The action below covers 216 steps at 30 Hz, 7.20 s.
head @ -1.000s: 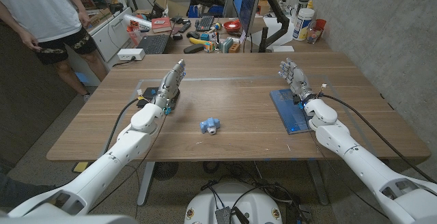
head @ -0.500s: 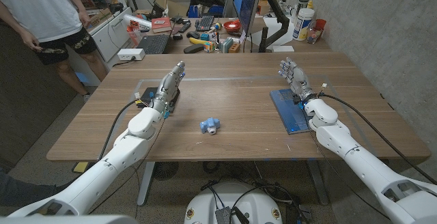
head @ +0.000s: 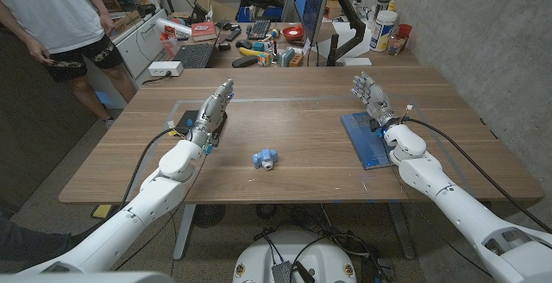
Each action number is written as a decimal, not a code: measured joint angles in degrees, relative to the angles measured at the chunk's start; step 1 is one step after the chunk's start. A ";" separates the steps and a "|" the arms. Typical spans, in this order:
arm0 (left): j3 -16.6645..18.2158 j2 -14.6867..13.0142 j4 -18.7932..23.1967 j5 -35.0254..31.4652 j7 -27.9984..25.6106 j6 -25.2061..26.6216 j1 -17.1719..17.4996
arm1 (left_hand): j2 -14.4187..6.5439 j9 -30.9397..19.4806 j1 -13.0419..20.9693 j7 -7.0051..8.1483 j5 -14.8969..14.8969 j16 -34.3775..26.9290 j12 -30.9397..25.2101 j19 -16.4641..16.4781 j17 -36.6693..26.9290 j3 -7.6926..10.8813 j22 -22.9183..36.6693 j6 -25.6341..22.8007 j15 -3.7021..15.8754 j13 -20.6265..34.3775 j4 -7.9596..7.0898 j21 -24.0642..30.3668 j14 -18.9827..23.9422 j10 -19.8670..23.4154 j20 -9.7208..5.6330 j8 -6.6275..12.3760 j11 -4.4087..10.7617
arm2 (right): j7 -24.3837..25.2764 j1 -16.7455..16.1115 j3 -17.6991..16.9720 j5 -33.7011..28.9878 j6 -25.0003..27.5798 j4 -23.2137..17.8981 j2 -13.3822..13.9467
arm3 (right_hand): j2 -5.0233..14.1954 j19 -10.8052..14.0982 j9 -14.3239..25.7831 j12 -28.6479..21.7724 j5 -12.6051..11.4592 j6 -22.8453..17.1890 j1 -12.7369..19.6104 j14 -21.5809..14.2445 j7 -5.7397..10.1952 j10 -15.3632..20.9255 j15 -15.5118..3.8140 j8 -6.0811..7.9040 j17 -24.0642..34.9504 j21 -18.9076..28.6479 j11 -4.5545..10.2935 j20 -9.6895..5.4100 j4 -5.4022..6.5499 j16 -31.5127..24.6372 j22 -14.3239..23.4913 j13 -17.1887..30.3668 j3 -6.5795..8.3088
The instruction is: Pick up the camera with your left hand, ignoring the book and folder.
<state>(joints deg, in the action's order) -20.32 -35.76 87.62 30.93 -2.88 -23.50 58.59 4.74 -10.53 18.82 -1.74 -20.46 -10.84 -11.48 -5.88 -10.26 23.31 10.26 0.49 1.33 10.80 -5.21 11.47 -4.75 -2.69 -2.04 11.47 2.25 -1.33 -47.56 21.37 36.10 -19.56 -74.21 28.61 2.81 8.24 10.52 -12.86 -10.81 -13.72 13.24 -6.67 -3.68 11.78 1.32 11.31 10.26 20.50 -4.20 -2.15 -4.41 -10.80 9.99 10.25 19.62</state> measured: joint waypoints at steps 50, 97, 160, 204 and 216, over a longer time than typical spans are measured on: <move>2.53 -3.08 6.68 -4.77 -2.56 -2.78 7.67 | -0.30 0.01 1.20 0.10 0.00 0.00 -0.39 0.00 0.01 -0.01 -0.01 -1.33 -0.26 -0.01 0.47 0.00 0.87 0.71 0.00 0.00 0.11 | 0.92 1.52 0.68 -1.39 -0.93 0.80 -1.34 | 0.00 0.63 -0.01 0.00 0.00 -0.51 0.00 0.01 0.10 0.40 0.00 0.00 -0.01 -1.01 0.00 -0.22 -0.24 0.00 0.00 0.00 -0.24; 4.72 -3.48 12.93 -13.68 -6.83 -3.24 12.70 | -0.53 0.01 1.89 0.00 -0.34 0.00 -0.39 0.00 0.01 -0.42 -0.01 -2.04 -0.11 -0.01 0.88 0.00 1.55 1.64 0.00 0.00 0.40 | -0.23 3.09 0.73 -1.44 -2.04 2.94 -2.07 | 0.00 0.93 -0.01 0.00 0.00 -0.83 0.00 -0.30 0.42 0.92 -0.31 0.00 -0.01 -1.88 0.10 0.10 -0.48 0.00 0.00 -0.01 -0.49; 8.63 -0.88 20.48 -26.85 -10.31 -2.19 20.16 | -1.06 0.01 3.92 0.72 -0.33 0.01 -0.39 0.35 0.01 -0.41 -0.01 -3.37 -0.28 -0.02 1.82 0.00 2.32 2.35 -0.07 0.00 0.51 | 0.49 3.86 0.59 -3.03 -3.59 3.74 -1.65 | 0.39 1.55 -0.01 0.33 0.00 -1.14 0.38 -0.92 0.52 0.93 -0.31 0.00 -0.01 -3.15 0.12 0.11 -0.72 0.00 0.29 0.30 -0.73; 13.36 -0.07 30.63 -42.53 -11.49 8.28 24.87 | -0.98 0.01 4.44 1.04 -0.32 0.01 -0.39 0.34 0.01 -0.41 -0.01 -3.68 0.04 -0.01 2.29 0.00 2.63 2.66 -0.08 0.00 0.82 | 1.81 5.23 0.91 -5.31 -5.19 5.61 -2.11 | 0.38 1.85 -0.01 0.33 -0.23 -1.33 0.38 -0.91 0.72 1.22 -0.30 0.00 -0.01 -4.00 0.41 -0.21 -0.72 0.00 0.27 0.28 -0.72; 13.37 0.39 31.93 -45.24 -10.77 10.17 24.86 | -1.28 0.01 4.74 0.71 -0.28 0.01 -0.39 0.33 0.01 -0.40 -0.01 -4.41 0.26 -0.01 2.28 0.00 2.85 3.28 -0.08 0.00 0.83 | 1.84 5.13 0.58 -4.98 -5.62 6.04 -2.23 | 0.38 1.85 -0.01 0.33 -0.23 -1.33 0.38 -0.91 0.72 1.22 -0.30 0.00 -0.01 -4.21 0.41 -0.21 -0.72 0.00 0.27 0.28 -0.72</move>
<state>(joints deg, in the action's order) -6.95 -35.37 119.55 -14.31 -13.65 -13.33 83.45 3.45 -10.52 23.56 -1.03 -20.74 -10.83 -11.86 -5.55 -10.25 22.90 10.25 -3.91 1.58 10.79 -2.92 11.47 -1.91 0.59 -2.12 11.47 3.09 0.51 -42.42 21.95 31.11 -25.17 -68.16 26.38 3.19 10.09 10.52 -12.53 -11.05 -15.05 13.61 -7.58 -2.97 13.00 1.02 11.31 10.25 16.29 -3.79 -2.35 -5.13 -10.80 10.27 10.53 18.90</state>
